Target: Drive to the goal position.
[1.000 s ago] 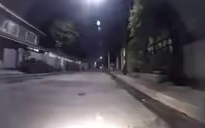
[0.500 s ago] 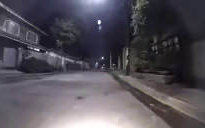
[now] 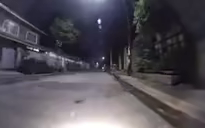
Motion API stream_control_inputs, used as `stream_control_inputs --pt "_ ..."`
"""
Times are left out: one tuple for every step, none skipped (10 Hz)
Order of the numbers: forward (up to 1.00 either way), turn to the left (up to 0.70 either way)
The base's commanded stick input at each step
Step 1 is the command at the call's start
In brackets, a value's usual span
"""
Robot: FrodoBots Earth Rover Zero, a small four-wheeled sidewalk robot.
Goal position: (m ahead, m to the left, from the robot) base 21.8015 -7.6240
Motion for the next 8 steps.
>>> stream_control_inputs --pt "0.5 0.0" --pt "0.5 0.0" --pt "0.5 0.0" --pt "0.5 0.0" --pt "0.5 0.0" --pt "0.5 0.0" --pt "0.5 0.0" --pt "0.5 0.0"
